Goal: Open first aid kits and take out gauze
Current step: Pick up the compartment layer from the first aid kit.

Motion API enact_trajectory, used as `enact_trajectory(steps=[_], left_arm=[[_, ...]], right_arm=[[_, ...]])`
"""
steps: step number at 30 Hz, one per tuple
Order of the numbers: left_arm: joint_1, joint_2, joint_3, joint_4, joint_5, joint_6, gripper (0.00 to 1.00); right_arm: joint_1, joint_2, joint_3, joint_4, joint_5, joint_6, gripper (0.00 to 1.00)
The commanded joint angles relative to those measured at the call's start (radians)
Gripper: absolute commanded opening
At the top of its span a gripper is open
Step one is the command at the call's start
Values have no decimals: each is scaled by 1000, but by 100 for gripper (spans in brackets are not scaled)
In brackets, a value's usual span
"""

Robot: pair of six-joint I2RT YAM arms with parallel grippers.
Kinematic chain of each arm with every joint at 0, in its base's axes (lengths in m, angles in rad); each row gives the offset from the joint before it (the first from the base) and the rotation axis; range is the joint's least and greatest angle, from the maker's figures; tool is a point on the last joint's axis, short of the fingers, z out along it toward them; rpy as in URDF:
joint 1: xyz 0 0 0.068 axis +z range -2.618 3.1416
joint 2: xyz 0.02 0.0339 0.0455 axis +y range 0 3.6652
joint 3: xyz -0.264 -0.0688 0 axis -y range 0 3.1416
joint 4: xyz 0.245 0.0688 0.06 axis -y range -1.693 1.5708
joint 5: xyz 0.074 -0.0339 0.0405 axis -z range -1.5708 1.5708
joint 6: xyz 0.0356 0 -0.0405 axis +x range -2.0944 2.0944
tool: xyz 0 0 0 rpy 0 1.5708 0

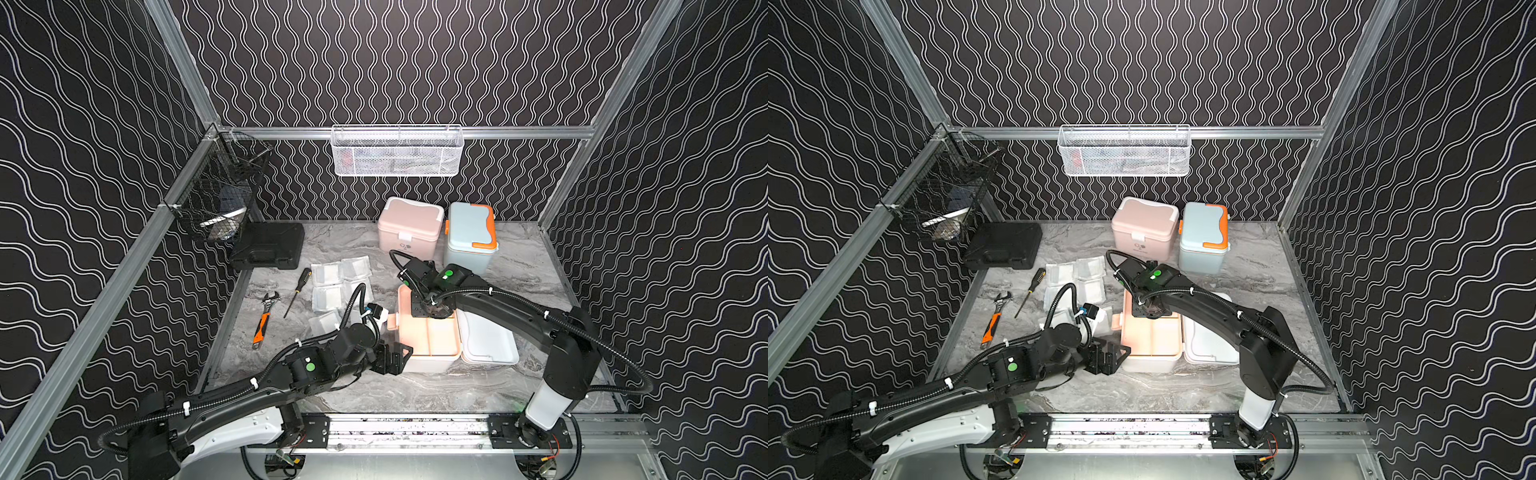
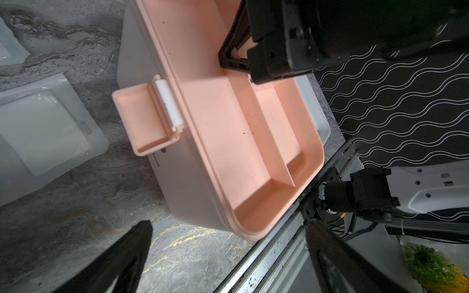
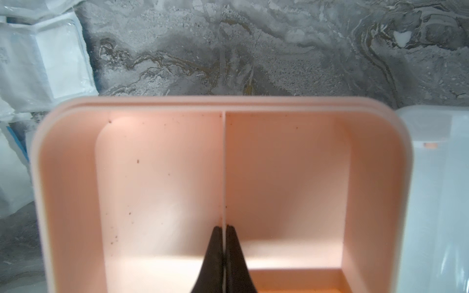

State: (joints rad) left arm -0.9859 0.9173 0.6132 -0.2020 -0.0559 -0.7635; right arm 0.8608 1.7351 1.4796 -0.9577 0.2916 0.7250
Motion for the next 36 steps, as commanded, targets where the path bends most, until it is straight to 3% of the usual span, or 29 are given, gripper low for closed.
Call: enact_trajectory(steps=[1,26,36], left_arm=[[1,-8,5,22,-21,-11,99],[1,-129,23,-36,-64,24,99],[1,-294,72,-52,-48,103,99]], right_arm=[[6,-16,10,-22,22,11,0],[60,-91,49,-14,23,-43,0],[61,-372,-44,174,-11,-192,0]])
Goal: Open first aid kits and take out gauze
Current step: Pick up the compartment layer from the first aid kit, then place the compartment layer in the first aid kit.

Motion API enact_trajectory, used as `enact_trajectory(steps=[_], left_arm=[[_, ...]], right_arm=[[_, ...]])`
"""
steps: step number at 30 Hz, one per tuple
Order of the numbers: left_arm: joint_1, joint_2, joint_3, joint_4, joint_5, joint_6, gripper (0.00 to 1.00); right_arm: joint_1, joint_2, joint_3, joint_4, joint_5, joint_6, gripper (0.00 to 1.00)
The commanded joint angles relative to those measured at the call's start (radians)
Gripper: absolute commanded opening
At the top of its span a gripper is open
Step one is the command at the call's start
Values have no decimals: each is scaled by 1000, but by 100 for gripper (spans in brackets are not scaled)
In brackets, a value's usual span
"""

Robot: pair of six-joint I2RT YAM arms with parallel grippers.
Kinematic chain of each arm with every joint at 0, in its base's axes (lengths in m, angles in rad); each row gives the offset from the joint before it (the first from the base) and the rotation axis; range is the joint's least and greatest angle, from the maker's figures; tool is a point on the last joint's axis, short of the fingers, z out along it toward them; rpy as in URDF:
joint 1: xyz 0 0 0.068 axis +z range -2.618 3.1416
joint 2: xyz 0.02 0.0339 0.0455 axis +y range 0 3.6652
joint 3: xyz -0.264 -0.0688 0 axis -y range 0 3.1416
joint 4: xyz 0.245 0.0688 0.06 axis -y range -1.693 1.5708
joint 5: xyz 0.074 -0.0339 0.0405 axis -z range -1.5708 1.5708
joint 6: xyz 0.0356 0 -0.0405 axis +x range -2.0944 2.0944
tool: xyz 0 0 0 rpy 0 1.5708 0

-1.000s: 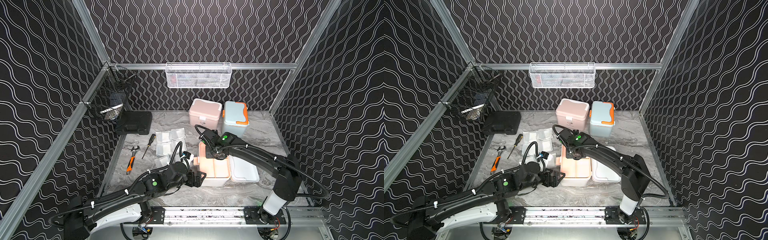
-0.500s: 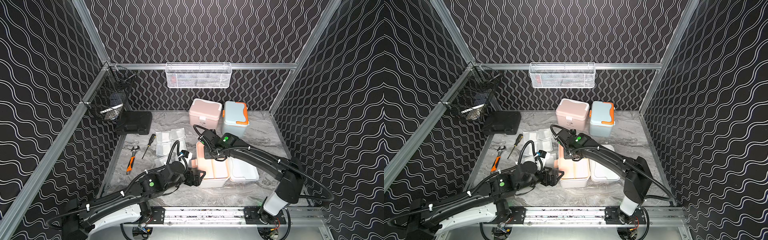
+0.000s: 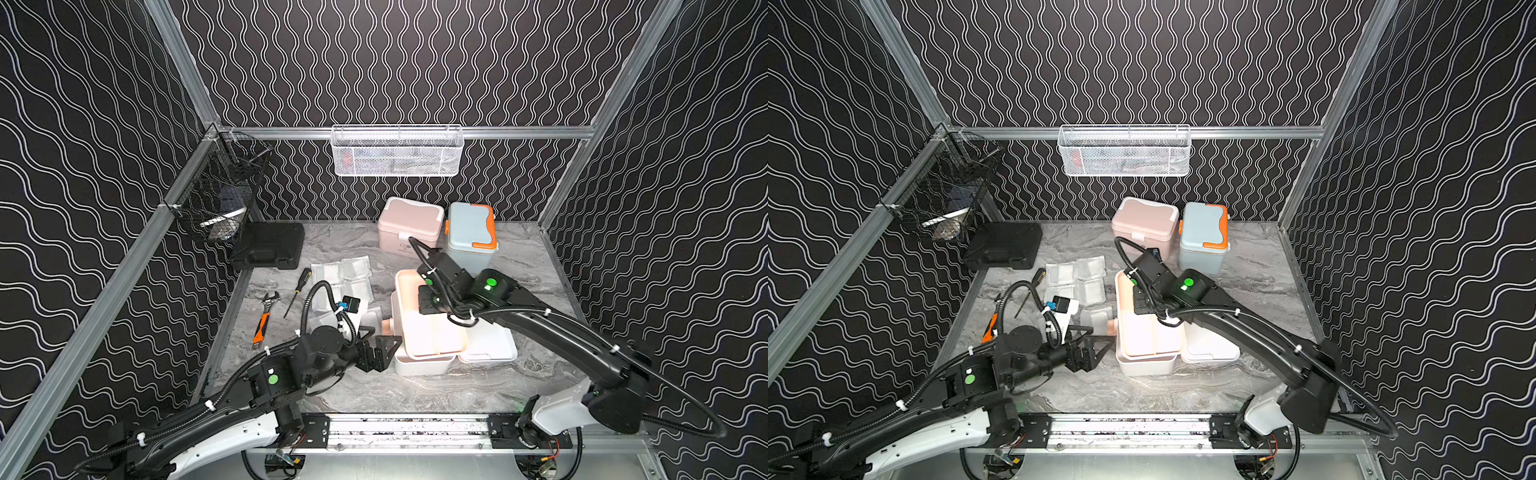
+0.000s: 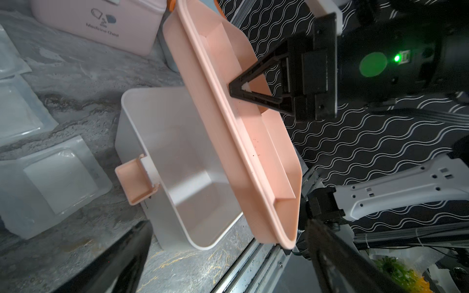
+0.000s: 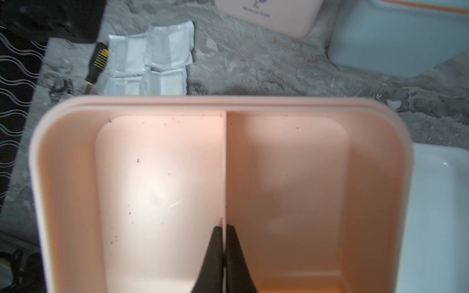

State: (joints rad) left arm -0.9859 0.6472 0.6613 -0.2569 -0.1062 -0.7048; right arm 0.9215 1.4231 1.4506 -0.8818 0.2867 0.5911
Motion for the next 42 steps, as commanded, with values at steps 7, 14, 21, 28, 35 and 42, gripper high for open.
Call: enact_trajectory(steps=[7,14,21,28,35,42], left_arm=[[1,-99,130,-44,35,112,99],[1,-176,176,-89,21,136,99],[2,-211,164,-83,-19,171,99],[1,-91,189,-74,-9,167,99],[1,82,243,-248,-121,91,99],[111,137,184,-236,-9,17,99]], right_arm=[[0,-327,-101,226,60,-164,0],[1,-608,-198,308,175,-217,0],[0,-794,-269,337,291,-240,0],[0,-750,-271,318,270,-223,0],[0,-541,-234,280,116,-160,0],[-1,-231,-139,169,-17,-52,0]])
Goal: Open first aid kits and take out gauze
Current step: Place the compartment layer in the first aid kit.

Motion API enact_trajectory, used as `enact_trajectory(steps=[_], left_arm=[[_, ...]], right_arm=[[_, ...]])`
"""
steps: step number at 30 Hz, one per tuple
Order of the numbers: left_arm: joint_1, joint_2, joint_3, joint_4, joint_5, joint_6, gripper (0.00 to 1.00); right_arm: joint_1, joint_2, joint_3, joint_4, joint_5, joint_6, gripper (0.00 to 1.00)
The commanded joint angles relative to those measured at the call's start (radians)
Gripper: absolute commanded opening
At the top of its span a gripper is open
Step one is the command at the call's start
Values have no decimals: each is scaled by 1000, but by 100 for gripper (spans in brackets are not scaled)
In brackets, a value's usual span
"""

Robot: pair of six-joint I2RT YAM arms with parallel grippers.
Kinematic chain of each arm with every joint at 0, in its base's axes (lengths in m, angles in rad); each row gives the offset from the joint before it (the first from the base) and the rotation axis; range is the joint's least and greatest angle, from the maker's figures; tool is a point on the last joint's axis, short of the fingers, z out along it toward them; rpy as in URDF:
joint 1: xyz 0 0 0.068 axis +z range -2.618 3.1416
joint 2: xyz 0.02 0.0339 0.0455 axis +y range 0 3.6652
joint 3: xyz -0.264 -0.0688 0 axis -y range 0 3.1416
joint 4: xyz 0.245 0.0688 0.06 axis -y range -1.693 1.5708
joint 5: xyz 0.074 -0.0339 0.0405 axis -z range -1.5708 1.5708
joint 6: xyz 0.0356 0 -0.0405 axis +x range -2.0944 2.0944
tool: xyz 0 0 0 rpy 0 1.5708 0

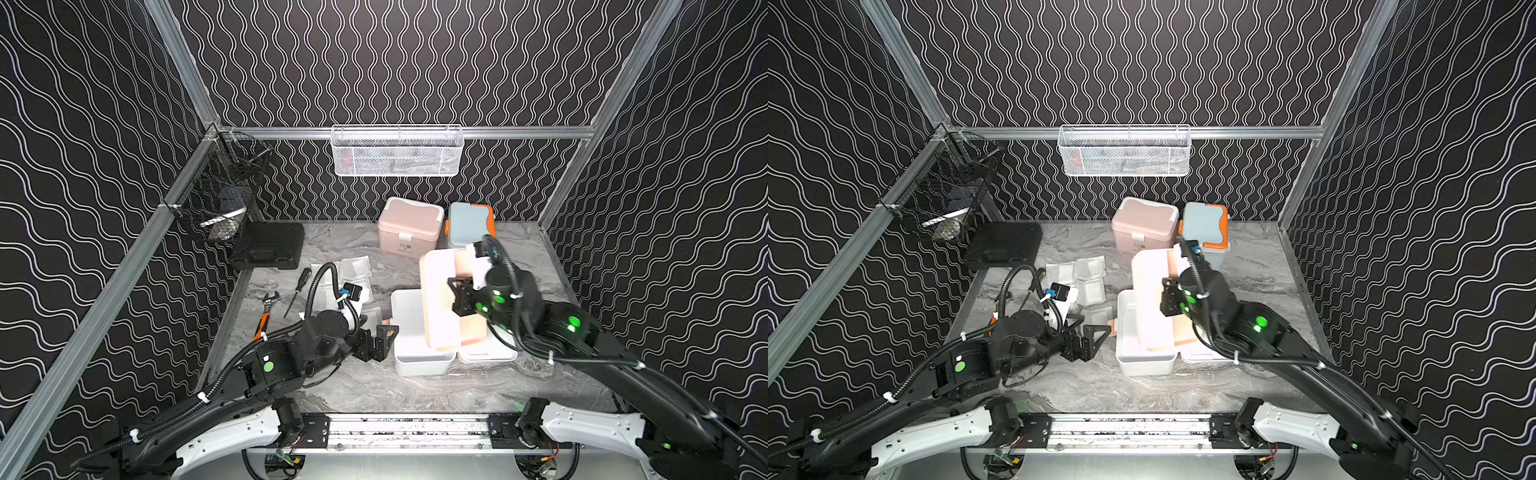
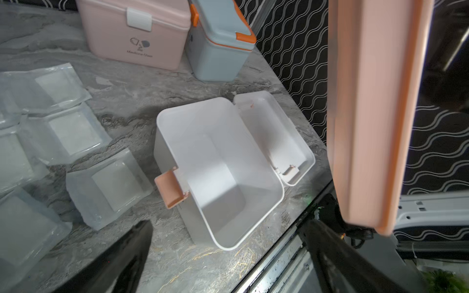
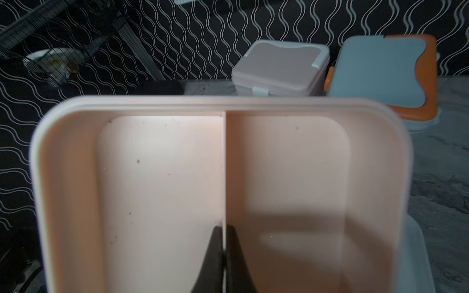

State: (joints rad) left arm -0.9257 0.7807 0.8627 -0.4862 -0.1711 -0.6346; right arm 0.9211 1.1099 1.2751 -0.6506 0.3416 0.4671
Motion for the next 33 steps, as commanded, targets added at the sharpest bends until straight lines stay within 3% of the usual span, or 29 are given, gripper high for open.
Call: enact_trajectory(steps=[1,6,11,24,33], left_arm=[[93,0,-31,3,106,-64,99],[340,-46,-130,51,369,-127,99],[471,-55,-214,126,547,-187,99],[512,-77,-239,160,605,-206,99],[515,-67,-251,187,614,-215,99]], right_arm=[[-1,126,55,-87,-77,87,0],[-2,335,145,-193,-105,136,0],[-5,471,222,-273,-93,193,0],[-7,649,309,-402,-12,317,0],[-25,676,273,-375,-9,305,0]])
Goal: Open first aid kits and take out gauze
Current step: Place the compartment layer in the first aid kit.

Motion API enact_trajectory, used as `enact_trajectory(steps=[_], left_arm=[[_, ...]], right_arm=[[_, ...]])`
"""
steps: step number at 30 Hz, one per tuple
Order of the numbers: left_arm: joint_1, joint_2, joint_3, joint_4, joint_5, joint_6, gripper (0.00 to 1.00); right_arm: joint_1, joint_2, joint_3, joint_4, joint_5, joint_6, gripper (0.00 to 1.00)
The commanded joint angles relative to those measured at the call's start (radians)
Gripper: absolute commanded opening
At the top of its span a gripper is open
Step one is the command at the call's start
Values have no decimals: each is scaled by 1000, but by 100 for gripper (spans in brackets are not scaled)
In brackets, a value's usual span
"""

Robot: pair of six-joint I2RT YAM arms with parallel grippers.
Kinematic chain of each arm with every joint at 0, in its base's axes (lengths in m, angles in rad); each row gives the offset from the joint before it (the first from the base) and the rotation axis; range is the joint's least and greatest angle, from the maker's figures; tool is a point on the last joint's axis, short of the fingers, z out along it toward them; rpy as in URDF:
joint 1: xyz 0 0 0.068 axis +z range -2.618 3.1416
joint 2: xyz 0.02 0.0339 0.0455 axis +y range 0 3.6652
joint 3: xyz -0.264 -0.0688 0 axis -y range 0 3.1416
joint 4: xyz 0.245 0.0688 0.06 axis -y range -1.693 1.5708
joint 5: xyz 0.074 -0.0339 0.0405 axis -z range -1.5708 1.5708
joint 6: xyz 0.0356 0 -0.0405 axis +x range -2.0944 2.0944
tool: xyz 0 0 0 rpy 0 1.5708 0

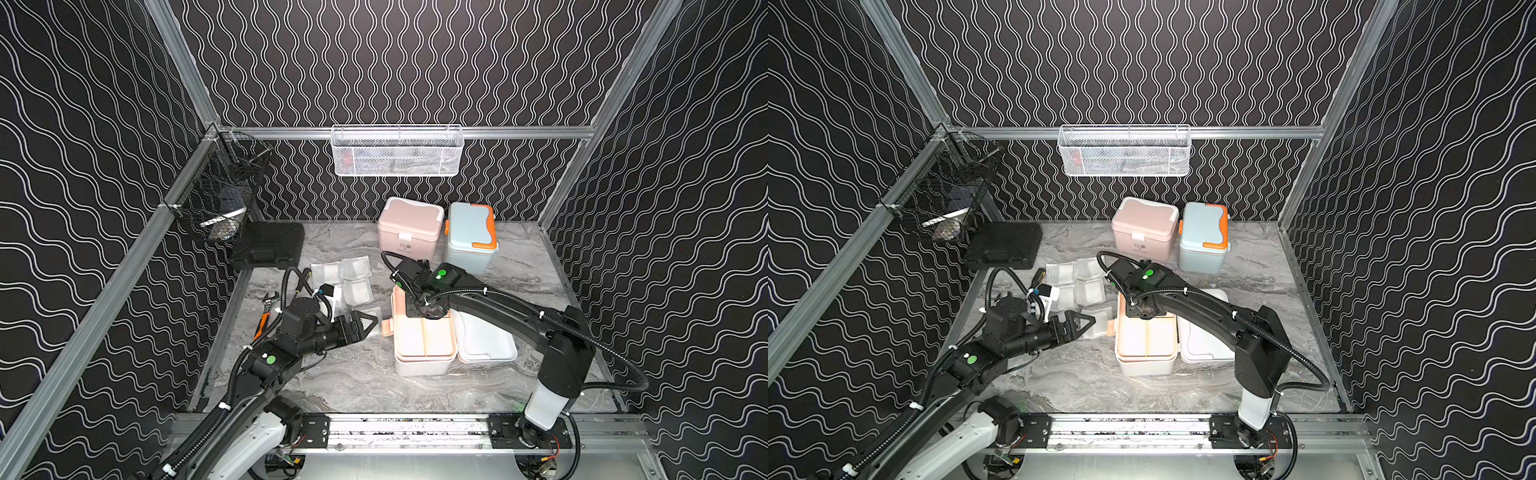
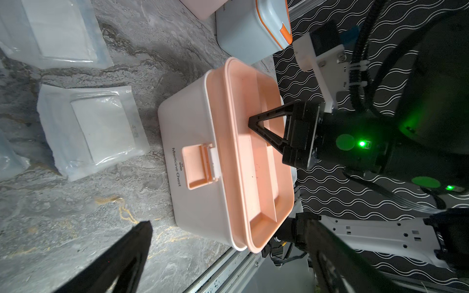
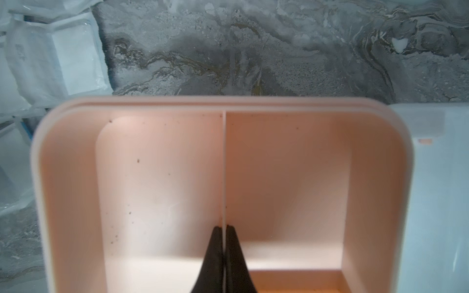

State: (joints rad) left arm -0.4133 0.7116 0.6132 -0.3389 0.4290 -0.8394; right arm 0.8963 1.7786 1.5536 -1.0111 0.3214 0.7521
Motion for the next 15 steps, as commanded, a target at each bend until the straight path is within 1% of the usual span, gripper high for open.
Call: enact_trajectory(steps=[1,4,9,15], left_arm=[[3,4,-1,41,14,-9,99],[3,12,-2,50,19,-12,99],[2,26,-4,65,23,-18,99],[4,32,-4,75,27,-21,99]], right_arm=[[-2,9,-9,-12,8,18,0],[-1,13,-22,9,-17,4,0],[-1,37,-24,25,-95,-20,0],[-2,68,-43,-3,-82,-7,0]])
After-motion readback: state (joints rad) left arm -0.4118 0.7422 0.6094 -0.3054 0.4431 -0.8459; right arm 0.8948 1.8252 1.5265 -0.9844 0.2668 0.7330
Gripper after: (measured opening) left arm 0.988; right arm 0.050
